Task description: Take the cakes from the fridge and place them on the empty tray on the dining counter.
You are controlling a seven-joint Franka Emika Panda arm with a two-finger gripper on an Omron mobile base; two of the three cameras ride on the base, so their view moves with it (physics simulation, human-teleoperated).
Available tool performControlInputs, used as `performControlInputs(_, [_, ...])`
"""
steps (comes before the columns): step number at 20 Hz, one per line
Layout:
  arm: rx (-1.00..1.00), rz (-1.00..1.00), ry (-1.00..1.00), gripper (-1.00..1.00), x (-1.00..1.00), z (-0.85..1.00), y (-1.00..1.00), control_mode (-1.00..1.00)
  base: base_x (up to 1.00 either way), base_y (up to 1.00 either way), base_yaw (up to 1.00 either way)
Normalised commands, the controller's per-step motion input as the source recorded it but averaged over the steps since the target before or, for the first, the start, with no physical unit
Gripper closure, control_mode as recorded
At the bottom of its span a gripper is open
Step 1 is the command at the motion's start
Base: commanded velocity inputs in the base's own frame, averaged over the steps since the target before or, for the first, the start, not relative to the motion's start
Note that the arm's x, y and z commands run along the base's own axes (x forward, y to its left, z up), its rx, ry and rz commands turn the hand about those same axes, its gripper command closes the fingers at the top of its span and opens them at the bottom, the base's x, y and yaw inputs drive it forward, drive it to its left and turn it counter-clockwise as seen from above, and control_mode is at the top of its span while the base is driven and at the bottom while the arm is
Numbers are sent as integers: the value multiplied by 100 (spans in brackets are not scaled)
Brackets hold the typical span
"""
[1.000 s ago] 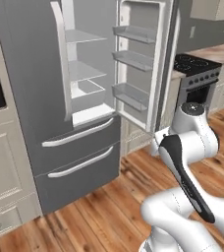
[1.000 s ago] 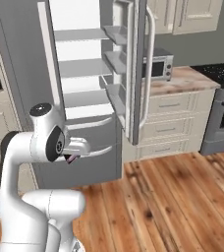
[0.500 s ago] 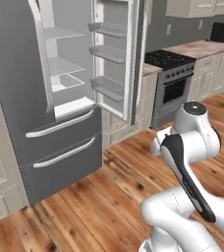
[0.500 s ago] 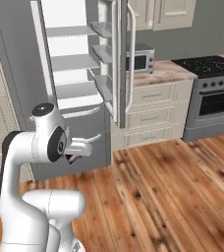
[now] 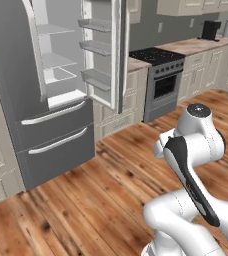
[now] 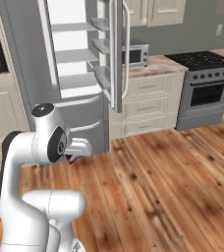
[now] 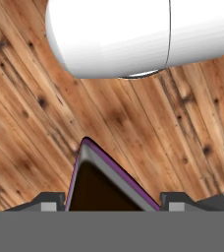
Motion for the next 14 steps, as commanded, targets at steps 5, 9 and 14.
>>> performControlInputs(5, [0, 0, 0, 100, 0, 0, 0, 100, -80, 0, -5])
performControlInputs(9, [0, 0, 0, 100, 0, 0, 0, 100, -81, 0, -5])
performControlInputs(14, [0, 0, 0, 100, 0, 0, 0, 100, -82, 0, -6])
